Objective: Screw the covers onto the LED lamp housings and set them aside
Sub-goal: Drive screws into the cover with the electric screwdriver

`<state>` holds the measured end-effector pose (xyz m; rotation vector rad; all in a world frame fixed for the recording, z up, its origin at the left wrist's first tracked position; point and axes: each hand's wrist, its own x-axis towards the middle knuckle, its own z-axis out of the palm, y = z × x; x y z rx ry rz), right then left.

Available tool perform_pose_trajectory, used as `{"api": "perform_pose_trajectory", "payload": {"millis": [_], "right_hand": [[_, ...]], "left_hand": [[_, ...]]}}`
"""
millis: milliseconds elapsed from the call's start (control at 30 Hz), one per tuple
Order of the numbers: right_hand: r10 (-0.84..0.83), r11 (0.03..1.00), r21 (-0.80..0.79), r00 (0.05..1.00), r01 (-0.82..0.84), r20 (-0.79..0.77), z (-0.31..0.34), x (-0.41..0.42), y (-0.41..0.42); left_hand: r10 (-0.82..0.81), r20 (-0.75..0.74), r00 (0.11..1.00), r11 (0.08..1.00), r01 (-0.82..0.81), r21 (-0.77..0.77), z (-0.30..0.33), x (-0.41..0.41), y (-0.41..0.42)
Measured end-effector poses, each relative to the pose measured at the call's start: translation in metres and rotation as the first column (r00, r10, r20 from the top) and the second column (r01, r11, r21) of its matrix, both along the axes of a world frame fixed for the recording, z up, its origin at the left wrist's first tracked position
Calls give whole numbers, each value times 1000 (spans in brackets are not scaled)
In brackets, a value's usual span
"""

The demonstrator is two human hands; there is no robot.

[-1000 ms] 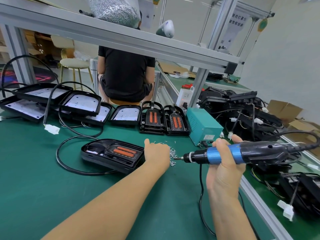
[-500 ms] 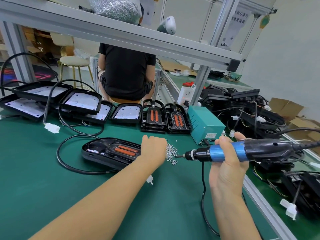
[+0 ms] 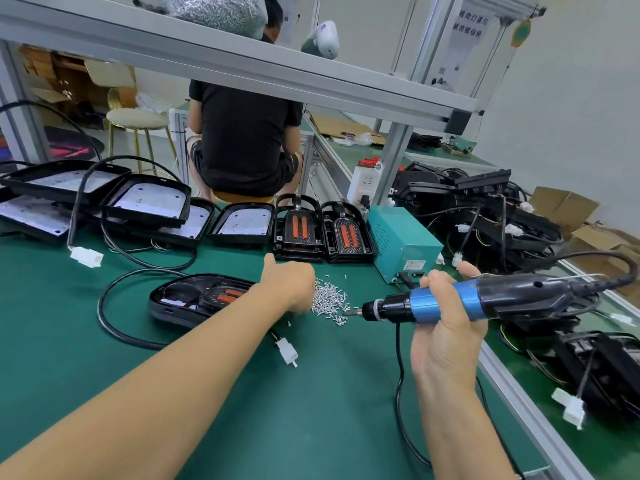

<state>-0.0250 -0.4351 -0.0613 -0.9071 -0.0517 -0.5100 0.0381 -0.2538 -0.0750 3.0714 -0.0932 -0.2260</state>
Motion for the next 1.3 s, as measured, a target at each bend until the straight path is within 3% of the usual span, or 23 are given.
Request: {"api": "perform_pose_trajectory", "payload": {"millis": [133, 633, 767, 833, 900, 933, 967, 1033, 1133, 1300], "right_hand": [[2, 1000, 2, 1000, -2, -13, -2, -1, 1], [10, 999, -43, 1000, -10, -11, 0, -5, 7], [19, 999, -40, 1000, -19, -8, 1, -7, 8], [33, 999, -25, 999, -33, -6, 2, -7, 8], [54, 998, 11, 999, -54, 1, 4, -7, 7], [67, 997, 34, 998, -67, 4, 6, -6, 6], [85, 994, 62, 996, -86, 9, 8, -5, 6], [133, 983, 125, 991, -135, 20, 12, -4, 7], [196, 953, 232, 980, -197, 25, 18, -1, 12], [286, 903, 319, 956, -289, 56, 29, 0, 33]], "left_hand": [[-107, -51, 993, 980, 114, 161, 1, -7, 8], [-241, 86, 967, 931, 205, 303, -8, -19, 8], [-300, 57, 952, 909, 267, 320, -12, -21, 9], [-287, 111, 952, 947, 264, 186, -9, -22, 10], [-192, 182, 964, 953, 228, -199, -3, -24, 15], [-123, 190, 974, 879, 196, -436, 1, -26, 19], [-65, 188, 980, 747, 173, -642, 4, -29, 25], [10, 173, 985, 459, 149, -876, 7, -38, 37], [101, 120, 988, 189, 99, -977, 4, -51, 55], [213, 48, 976, 4, 48, -999, 1, -69, 71]]}}
